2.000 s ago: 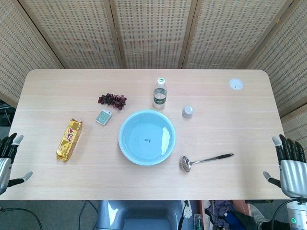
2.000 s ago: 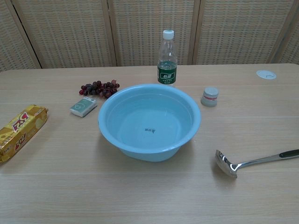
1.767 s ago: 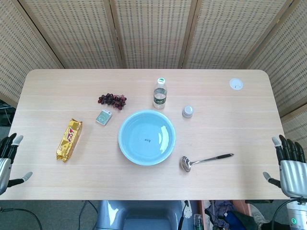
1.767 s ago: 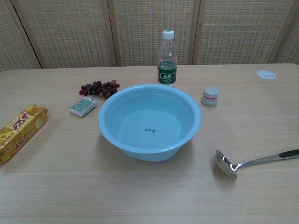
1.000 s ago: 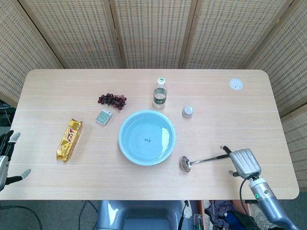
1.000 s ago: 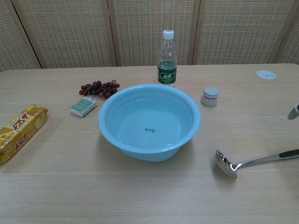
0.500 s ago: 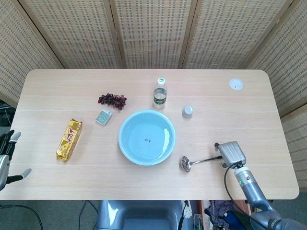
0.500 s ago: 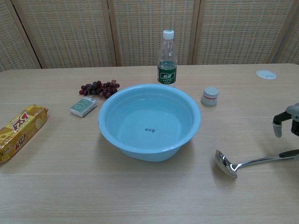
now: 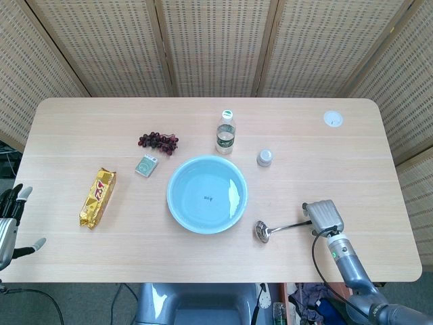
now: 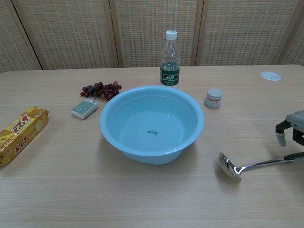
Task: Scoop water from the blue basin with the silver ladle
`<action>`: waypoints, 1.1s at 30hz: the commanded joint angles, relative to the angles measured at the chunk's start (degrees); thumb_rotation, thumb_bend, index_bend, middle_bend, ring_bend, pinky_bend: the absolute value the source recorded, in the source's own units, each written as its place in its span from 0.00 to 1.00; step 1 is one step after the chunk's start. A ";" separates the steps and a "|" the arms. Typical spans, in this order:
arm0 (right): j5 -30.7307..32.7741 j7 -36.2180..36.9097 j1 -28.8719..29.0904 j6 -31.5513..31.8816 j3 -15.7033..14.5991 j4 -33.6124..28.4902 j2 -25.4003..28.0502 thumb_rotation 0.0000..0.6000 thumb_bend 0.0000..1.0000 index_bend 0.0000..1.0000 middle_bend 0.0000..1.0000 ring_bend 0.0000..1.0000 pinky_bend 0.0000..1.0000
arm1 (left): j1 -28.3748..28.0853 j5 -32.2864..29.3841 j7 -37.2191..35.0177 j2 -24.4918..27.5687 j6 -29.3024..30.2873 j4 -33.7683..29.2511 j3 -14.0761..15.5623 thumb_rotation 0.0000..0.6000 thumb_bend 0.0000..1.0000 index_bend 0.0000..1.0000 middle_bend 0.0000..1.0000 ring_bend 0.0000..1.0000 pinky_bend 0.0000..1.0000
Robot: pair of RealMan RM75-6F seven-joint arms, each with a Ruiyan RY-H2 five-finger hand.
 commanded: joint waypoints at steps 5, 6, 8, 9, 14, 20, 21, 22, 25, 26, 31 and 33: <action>1.52 -1.63 0.54 -0.20 -0.38 1.40 -1.54 1.00 0.26 0.48 0.91 0.89 1.00 | 0.07 -0.08 0.36 -0.28 0.26 0.08 -0.01 1.00 0.00 0.00 0.00 0.00 0.00; 1.65 -1.64 0.58 -0.28 -0.42 1.51 -1.64 1.00 0.27 0.48 0.91 0.89 1.00 | 0.06 -0.12 0.40 -0.30 0.26 0.10 -0.04 1.00 0.00 0.00 0.00 0.00 0.00; 1.89 -1.68 0.71 -0.53 -0.51 1.86 -1.85 1.00 0.28 0.48 0.91 0.89 1.00 | -0.01 -0.30 0.49 -0.36 0.15 0.17 -0.09 1.00 0.00 0.00 0.00 0.00 0.00; 2.00 -1.72 0.82 -0.57 -0.52 2.27 -2.06 1.00 0.28 0.48 0.91 0.89 1.00 | -0.08 -0.45 0.61 -0.44 0.01 0.21 -0.11 1.00 0.00 0.00 0.00 0.00 0.00; 2.13 -1.72 1.29 -0.49 -0.61 3.87 -2.84 1.00 0.28 0.48 0.91 0.89 1.00 | -0.25 -0.76 1.27 -0.76 -0.24 0.21 -0.12 1.00 0.00 0.00 0.00 0.00 0.00; 1.48 -1.26 1.39 -0.16 -1.06 4.25 -3.16 1.00 0.28 0.48 0.91 0.89 1.00 | -0.35 -1.04 1.61 -0.95 -0.39 0.21 -0.15 1.00 0.00 0.00 0.00 0.00 0.00; 1.48 -1.21 1.41 -0.17 -1.09 4.43 -3.24 1.00 0.28 0.48 0.91 0.89 1.00 | -0.36 -1.03 1.66 -0.97 -0.41 0.19 -0.12 1.00 0.00 0.00 0.00 0.00 0.00; 1.61 -1.23 1.42 -0.21 -1.09 4.69 -3.33 1.00 0.28 0.48 0.91 0.89 1.00 | -0.37 -1.03 1.72 -1.00 -0.41 0.19 -0.12 1.00 0.00 0.00 0.00 0.00 0.00; 2.12 -1.50 1.49 -0.39 -1.17 5.48 -3.73 1.00 0.29 0.48 0.91 0.89 1.00 | -0.38 -1.15 1.98 -1.14 -0.39 0.28 -0.11 1.00 0.00 0.00 0.00 0.00 0.00; 2.19 -1.61 1.52 -0.45 -1.25 5.70 -3.84 1.00 0.29 0.48 0.91 0.89 1.00 | -0.43 -1.27 2.08 -1.19 -0.47 0.35 -0.15 1.00 0.00 0.00 0.00 0.00 0.00; 3.18 -2.61 1.81 -1.14 -1.44 5.94 -4.16 1.00 0.31 0.48 0.91 0.89 1.00 | -0.57 -1.74 2.23 -1.30 -0.61 0.32 -0.31 1.00 0.00 0.00 0.00 0.00 0.00; 3.82 -3.53 1.93 -1.48 -1.58 5.80 -4.18 1.00 0.31 0.48 0.91 0.89 1.00 | -0.57 -1.80 2.30 -1.31 -0.68 0.37 -0.24 1.00 0.00 0.00 0.00 0.00 0.00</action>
